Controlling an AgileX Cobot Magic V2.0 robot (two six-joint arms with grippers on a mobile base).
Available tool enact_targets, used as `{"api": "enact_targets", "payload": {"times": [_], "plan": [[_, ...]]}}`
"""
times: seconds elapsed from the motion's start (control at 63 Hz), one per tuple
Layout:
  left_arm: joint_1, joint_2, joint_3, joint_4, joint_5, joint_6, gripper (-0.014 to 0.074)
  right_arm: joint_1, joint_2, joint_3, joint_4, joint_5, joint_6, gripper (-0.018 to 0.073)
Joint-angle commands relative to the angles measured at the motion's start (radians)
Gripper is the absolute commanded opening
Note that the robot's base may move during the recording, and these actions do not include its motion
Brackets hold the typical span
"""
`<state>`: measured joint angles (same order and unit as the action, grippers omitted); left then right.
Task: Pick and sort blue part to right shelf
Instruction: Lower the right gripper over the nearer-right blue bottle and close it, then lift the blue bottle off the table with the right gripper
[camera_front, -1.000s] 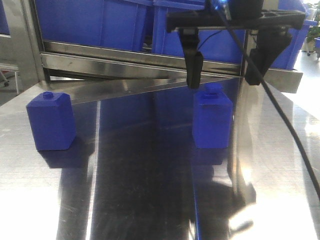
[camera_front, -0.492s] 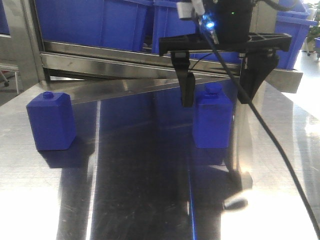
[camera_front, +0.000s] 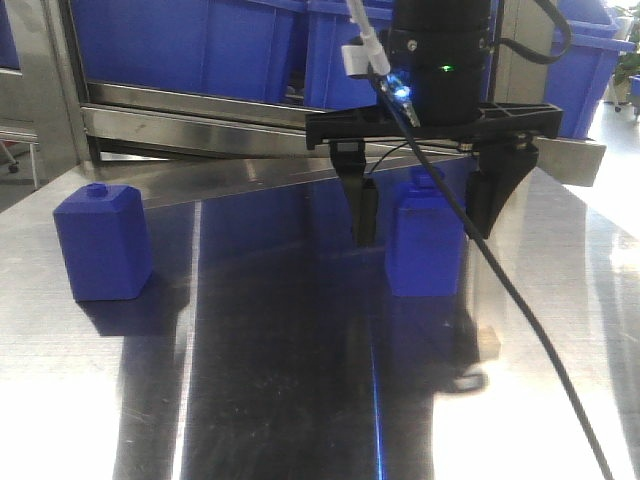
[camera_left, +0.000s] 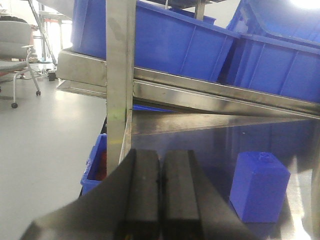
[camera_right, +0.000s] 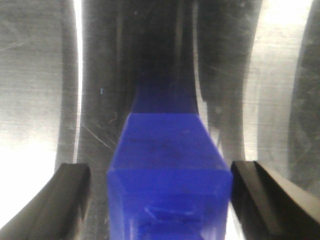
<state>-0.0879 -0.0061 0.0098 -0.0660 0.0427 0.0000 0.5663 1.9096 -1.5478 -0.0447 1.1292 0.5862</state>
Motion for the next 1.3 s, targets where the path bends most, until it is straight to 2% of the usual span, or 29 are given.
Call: {"api": "enact_targets", "payload": {"times": [0.0, 0.27, 0.461, 0.54, 0.826, 1.048, 1.286], "plan": [[-0.007, -0.024, 0.021, -0.009, -0.080, -0.007, 0.0123, -0.001, -0.048, -0.017, -0.003, -0.030, 0.003, 0.0627], [-0.007, -0.024, 0.021, -0.009, -0.080, -0.007, 0.0123, -0.003, -0.048, -0.017, 0.002, -0.028, 0.007, 0.0615], [-0.007, -0.024, 0.021, -0.009, -0.080, -0.007, 0.0123, -0.003, -0.048, -0.017, 0.002, -0.030, 0.007, 0.0445], [-0.007, -0.024, 0.021, -0.009, -0.080, -0.007, 0.0123, -0.003, -0.048, -0.017, 0.001, -0.027, 0.007, 0.0406], [-0.007, -0.024, 0.021, -0.009, -0.080, -0.007, 0.0123, -0.003, -0.061, -0.017, -0.014, 0.000, -0.003, 0.0393], [-0.007, -0.024, 0.021, -0.009, -0.080, -0.007, 0.0123, -0.016, -0.153, 0.036, -0.014, -0.017, -0.147, 0.0393], [-0.007, -0.024, 0.021, -0.009, -0.080, -0.007, 0.0123, -0.093, -0.299, 0.212, 0.034, -0.098, -0.310, 0.0393]]}}
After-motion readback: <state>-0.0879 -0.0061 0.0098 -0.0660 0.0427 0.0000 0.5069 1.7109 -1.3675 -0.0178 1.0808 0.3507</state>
